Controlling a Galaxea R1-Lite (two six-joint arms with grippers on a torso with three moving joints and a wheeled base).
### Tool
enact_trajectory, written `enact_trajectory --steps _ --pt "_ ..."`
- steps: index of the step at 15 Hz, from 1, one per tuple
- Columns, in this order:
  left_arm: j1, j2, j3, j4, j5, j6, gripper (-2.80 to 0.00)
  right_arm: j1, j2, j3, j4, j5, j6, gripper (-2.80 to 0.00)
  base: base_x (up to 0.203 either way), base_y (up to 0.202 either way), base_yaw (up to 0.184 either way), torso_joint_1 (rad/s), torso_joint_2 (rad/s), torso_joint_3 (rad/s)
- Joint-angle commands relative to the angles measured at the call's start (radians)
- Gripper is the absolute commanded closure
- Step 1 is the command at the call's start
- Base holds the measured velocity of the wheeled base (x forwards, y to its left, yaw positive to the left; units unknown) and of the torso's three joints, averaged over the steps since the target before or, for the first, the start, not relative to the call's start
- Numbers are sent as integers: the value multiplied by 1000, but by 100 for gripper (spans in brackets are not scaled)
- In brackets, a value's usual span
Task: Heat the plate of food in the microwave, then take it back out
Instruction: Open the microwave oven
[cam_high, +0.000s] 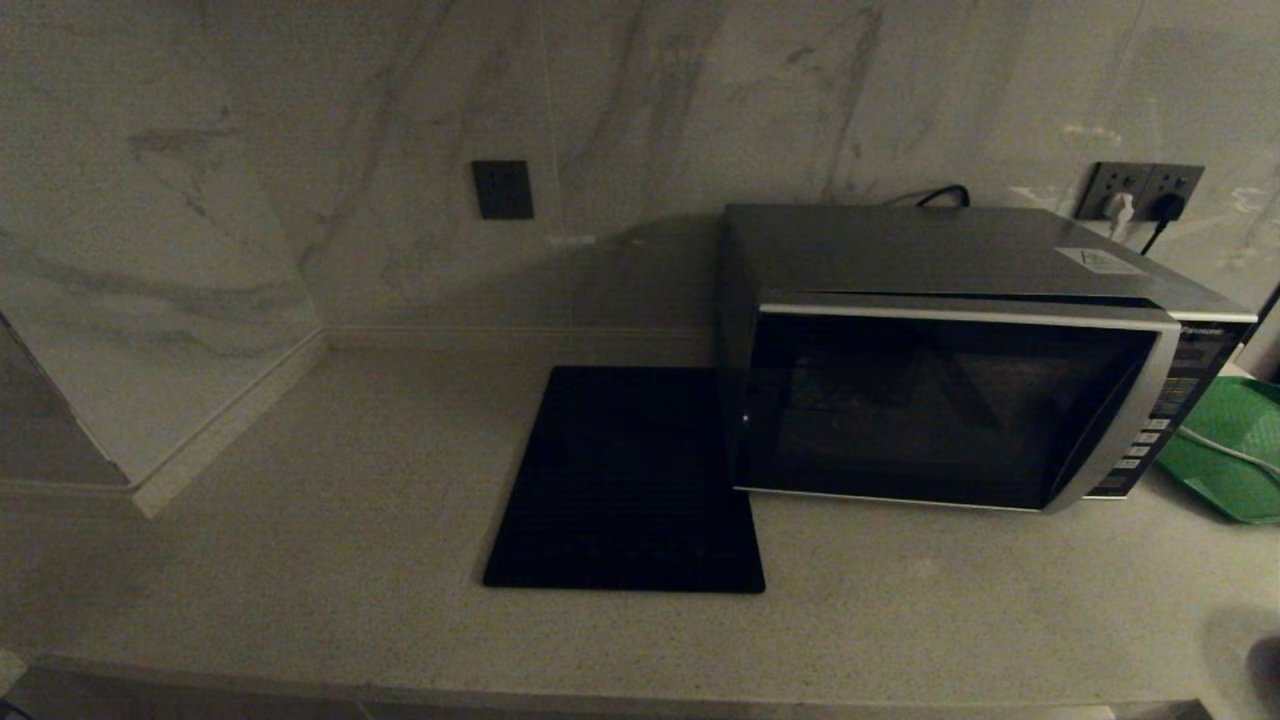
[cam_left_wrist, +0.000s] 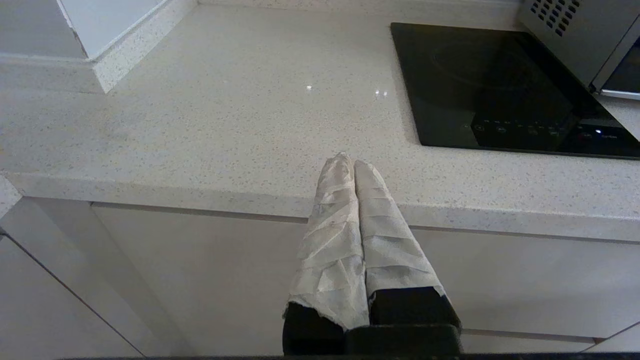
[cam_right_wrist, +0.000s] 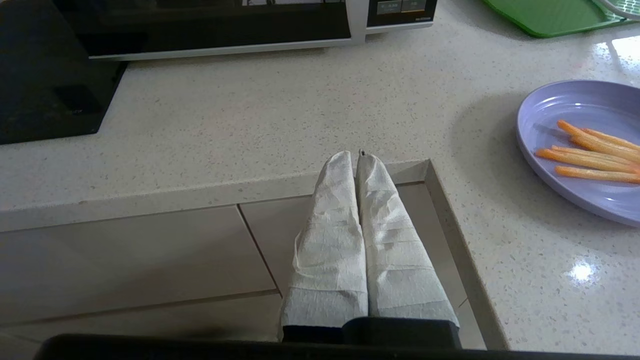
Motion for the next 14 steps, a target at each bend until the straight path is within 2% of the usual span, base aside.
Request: enact_trajectory --steps 1,9,11,14 --pt "0 0 0 -1 0 -1 0 1 -1 0 1 -1 -1 0 0 0 0 0 0 0" --pt "0 0 0 -1 0 -1 0 1 -1 -5 3 -1 -20 0 0 0 0 0 0 0" --pt "0 0 0 -1 0 -1 0 0 0 -83 10 -2 -17 0 0 0 0 0 0 0" --pt "0 0 0 -1 0 -1 0 0 81 -282 76 -5 -9 0 0 0 0 0 0 0"
